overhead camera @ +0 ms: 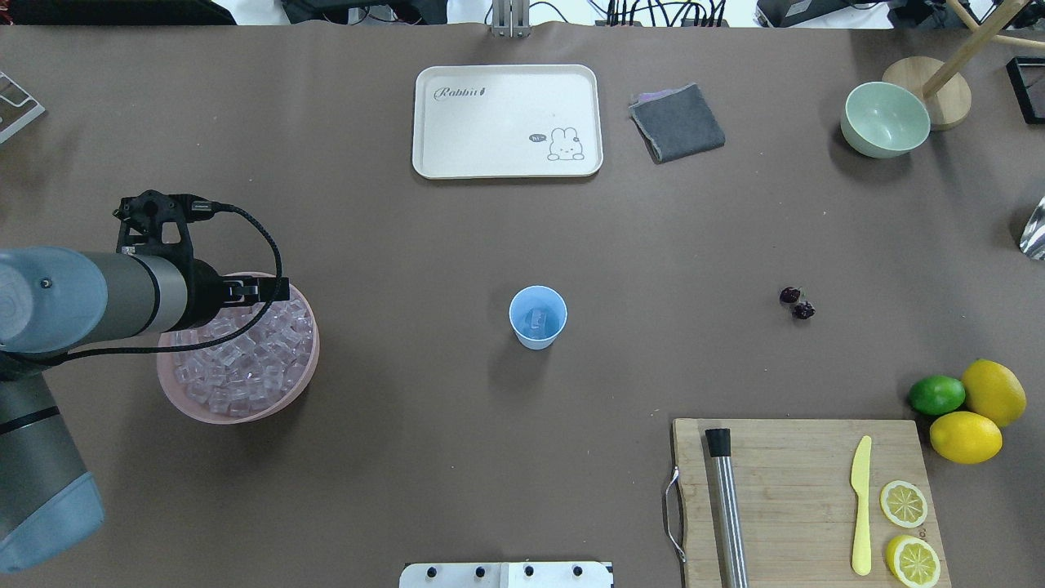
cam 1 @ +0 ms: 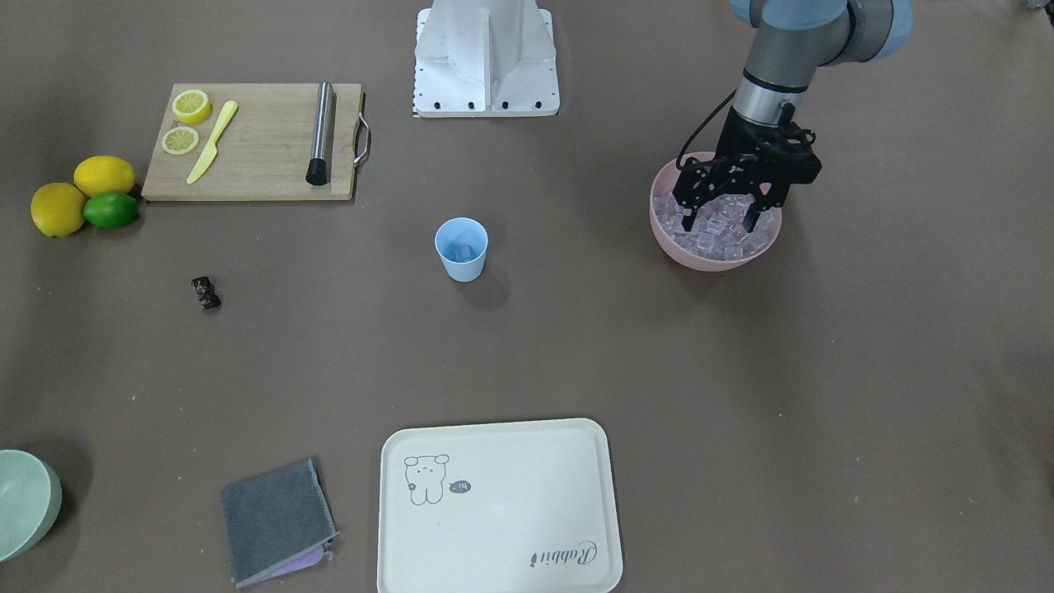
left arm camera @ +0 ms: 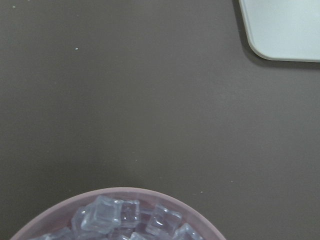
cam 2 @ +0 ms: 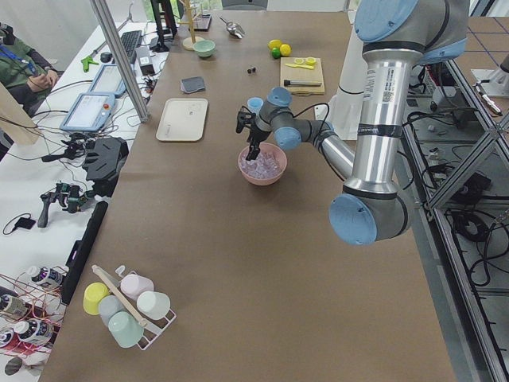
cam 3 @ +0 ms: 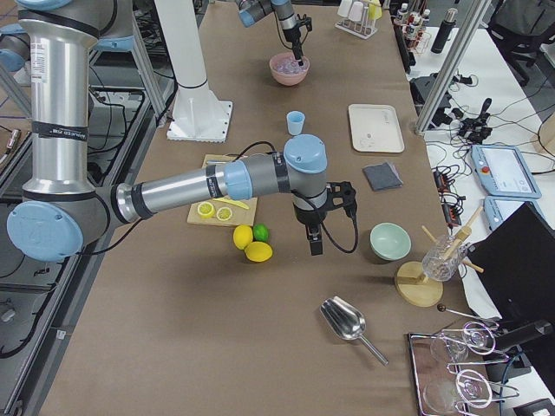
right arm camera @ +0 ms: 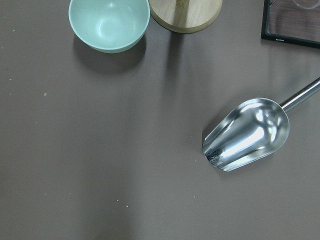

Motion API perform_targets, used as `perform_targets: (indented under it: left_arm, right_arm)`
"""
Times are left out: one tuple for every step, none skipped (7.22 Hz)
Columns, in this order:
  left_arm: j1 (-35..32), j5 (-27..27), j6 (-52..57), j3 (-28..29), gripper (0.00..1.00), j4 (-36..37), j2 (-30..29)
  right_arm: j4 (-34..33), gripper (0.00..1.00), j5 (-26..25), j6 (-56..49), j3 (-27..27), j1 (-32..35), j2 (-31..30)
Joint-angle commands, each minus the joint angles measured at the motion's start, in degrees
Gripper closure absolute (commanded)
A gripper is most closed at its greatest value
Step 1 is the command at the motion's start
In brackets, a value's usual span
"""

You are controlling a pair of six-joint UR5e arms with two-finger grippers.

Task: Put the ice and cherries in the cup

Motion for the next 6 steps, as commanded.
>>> perform_targets:
  left_arm:
    - [1.62, 3.53, 0.85, 1.15, 0.02, 2.30, -0.32]
    - [3.37, 6.41, 1.64, 1.15, 0.03, 2.30, -0.32]
    - [4.69, 8.53, 4.52, 1.24, 0.06, 2.30, -0.50]
    - [4.71, 8.46, 7.68, 1.16, 0.14, 2.22, -0.41]
    - [4.62, 8.37, 9.45, 1.07, 0.23, 2.21, -0.15]
    - [4.53, 8.37, 11.38, 0.98, 0.23, 2.21, -0.06]
  right_arm:
    - [-0.06, 0.00, -0.01, 0.00, 0.07, 0.00, 0.08]
    - [0.03, 0.00, 0.07, 0.09, 0.07, 0.00, 0.16]
    - [-0.06, 0.00, -0.01, 0.09, 0.07, 0.00, 0.16]
    - [-0.06, 0.00, -0.02, 0.09, 0.07, 0.00, 0.25]
    - [-0.06, 0.00, -0.02, 0.09, -0.01, 0.00, 0.25]
    - [-0.06, 0.00, 0.07, 0.09, -0.01, 0.00, 0.25]
